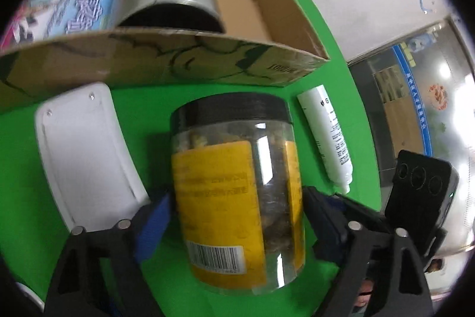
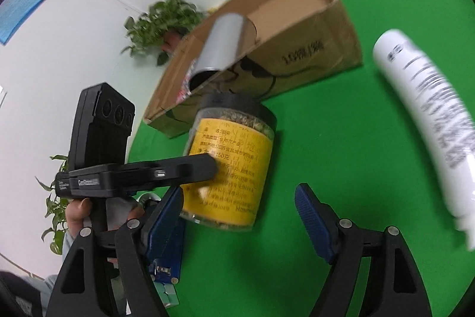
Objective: Organize rigid objects
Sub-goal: 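Grasp the yellow-labelled jar with both grippers, then lift the held jar and carry it over the cardboard box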
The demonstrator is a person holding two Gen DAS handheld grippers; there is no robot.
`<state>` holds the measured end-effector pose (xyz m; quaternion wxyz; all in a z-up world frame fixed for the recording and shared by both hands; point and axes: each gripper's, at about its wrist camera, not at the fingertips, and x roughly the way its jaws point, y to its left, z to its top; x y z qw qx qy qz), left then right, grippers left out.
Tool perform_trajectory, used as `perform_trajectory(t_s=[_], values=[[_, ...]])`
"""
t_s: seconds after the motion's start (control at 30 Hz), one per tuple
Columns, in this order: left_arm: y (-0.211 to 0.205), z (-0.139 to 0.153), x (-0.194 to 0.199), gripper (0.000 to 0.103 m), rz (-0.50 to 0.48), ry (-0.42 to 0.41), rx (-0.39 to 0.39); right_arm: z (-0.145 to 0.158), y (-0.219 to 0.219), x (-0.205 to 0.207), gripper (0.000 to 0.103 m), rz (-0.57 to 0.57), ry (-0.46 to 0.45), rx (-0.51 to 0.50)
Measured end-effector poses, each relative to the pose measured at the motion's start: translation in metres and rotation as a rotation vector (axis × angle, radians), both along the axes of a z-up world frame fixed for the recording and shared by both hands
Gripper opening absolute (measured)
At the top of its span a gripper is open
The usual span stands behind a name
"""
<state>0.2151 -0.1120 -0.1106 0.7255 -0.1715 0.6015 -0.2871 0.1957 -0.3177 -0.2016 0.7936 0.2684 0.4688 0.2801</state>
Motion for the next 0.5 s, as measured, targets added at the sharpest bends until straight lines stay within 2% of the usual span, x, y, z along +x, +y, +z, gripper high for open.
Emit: perform_trajectory(t_s=[0.17,0.27,0.4,0.5], values=[[0.003,-0.002,-0.007,0.085,-0.010,0.027,-0.022,-0.007,0.019,0.009,0.075,0.036,0.028,0.029],[0.000,-0.005,-0.018,0.085,-0.006,0.052,-0.041,-0.004,0.021,-0.001,0.075,0.042,0.036,-0.015],[-0.015,-0.012,-0.041,0.085,-0.050,0.108,-0.101,0.004,0.015,-0.023,0.075,0.059,0.059,-0.094],[-0.028,-0.015,-0.050,0.085,-0.076,0.118,-0.131,0.007,0.006,-0.038,0.076,0.046,0.071,-0.145]])
